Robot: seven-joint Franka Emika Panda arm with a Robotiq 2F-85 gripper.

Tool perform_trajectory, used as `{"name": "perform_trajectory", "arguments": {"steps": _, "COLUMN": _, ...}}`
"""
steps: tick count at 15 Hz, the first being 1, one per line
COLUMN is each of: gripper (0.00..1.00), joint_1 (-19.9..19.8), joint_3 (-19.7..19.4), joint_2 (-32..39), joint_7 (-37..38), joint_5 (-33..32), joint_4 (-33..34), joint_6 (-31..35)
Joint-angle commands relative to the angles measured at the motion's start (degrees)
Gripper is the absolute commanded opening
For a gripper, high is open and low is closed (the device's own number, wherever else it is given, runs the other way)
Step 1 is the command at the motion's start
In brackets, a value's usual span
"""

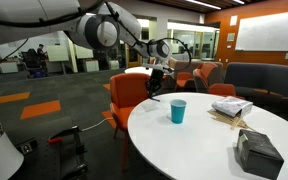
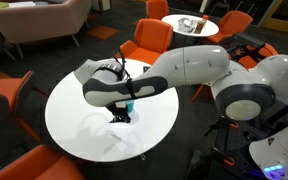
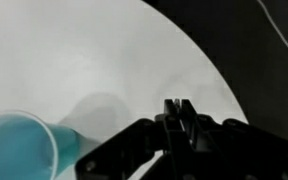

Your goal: Put the pen in the cup

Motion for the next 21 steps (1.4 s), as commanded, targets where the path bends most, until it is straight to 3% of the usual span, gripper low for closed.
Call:
{"name": "perform_trajectory", "arguments": {"steps": 1, "gripper": 0.0, "joint_1": -1.02, "joint_3": -0.03, "joint_2": -2.62, "joint_7": -3.64, "joint_5": -0.4, "joint_4": 1.2, "joint_6": -9.73}}
{"name": "perform_trajectory", "arguments": {"steps": 7, "gripper": 0.0, "joint_1": -3.3, "joint_3": -1.28, "joint_2": -4.55, "joint_7": -6.9, "joint_5": -2.17, "joint_4": 4.5, "joint_6": -17.84}}
{"name": "perform_trajectory", "arguments": {"steps": 21, "gripper": 0.0, "joint_1": -9.87, "joint_3": -1.67, "joint_2": -6.37, "joint_7": -7.33, "joint_5": -1.63, "joint_4": 9.04, "joint_6": -20.01}}
